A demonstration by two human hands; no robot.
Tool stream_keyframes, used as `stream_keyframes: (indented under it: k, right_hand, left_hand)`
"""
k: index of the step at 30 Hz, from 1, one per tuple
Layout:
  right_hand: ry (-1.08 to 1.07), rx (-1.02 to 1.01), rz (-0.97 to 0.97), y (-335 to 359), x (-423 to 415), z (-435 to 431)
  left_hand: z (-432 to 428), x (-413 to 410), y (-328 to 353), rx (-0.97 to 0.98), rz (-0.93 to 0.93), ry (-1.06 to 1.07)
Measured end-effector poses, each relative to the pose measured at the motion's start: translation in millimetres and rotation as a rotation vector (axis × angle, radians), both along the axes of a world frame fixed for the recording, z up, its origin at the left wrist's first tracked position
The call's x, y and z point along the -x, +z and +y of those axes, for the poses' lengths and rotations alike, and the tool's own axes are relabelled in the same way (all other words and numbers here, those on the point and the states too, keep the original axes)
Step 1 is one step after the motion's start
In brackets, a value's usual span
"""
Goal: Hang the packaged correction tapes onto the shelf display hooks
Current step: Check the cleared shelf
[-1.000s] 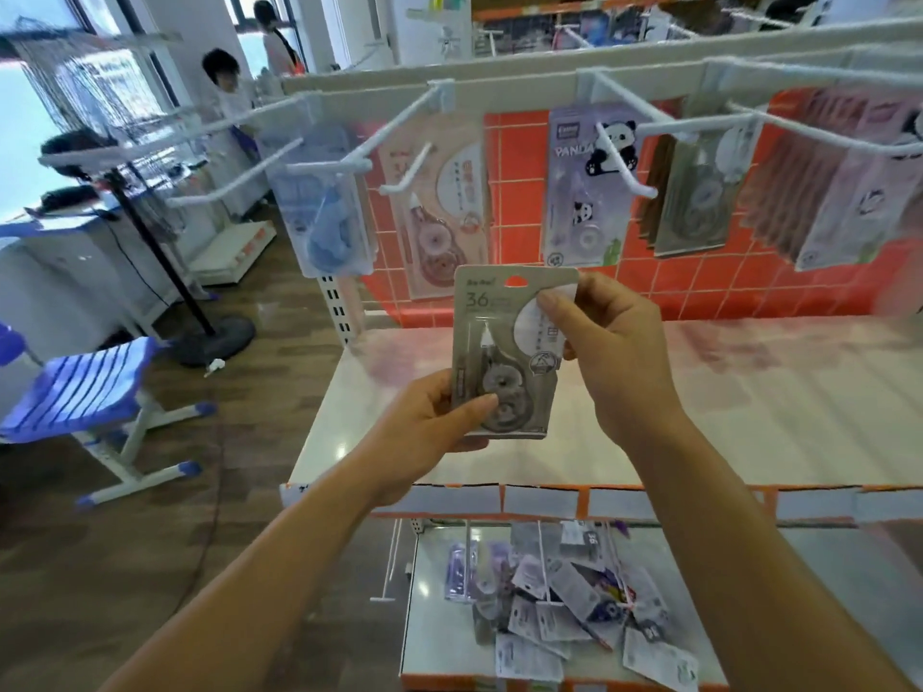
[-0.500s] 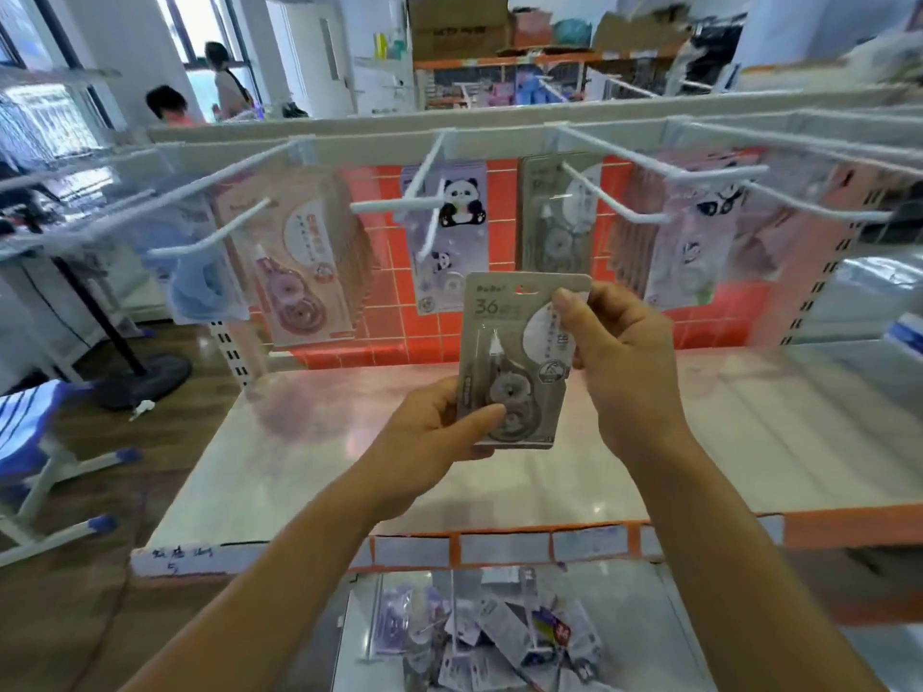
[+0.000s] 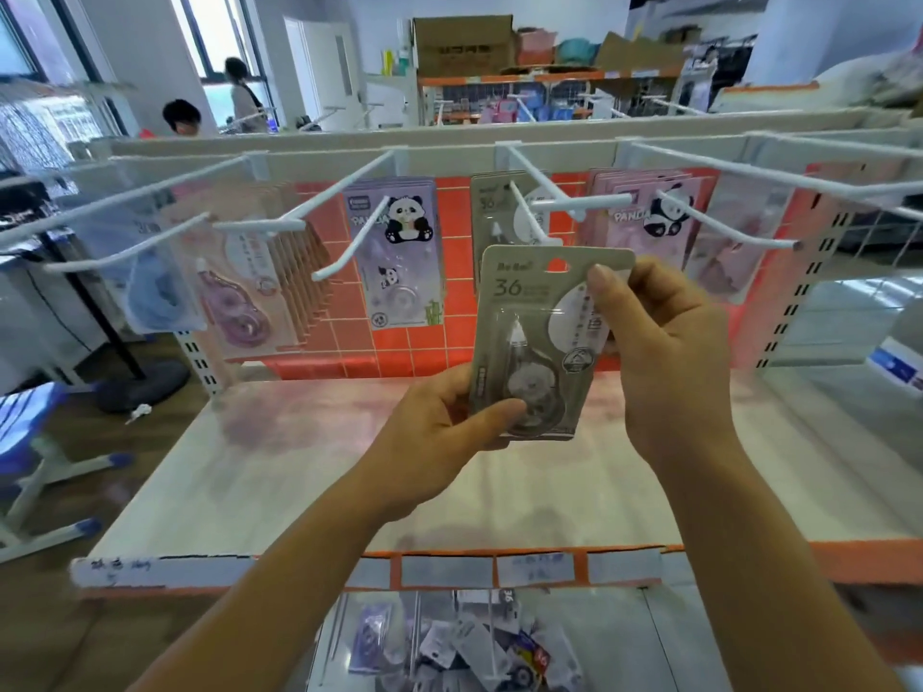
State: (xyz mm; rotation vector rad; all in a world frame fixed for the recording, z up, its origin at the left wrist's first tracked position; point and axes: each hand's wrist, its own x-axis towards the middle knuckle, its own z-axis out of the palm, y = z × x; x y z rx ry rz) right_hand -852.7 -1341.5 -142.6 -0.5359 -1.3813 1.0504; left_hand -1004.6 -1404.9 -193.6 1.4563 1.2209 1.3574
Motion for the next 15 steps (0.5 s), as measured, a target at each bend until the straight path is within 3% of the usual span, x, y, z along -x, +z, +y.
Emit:
stream_keyframes:
  k: [15]
  right_hand:
    - [-0.03,-0.025,-0.032,4.8,9.1,17.9]
  left_hand:
    - [14.2,5.0,7.8,0.039,0.017,-0.001]
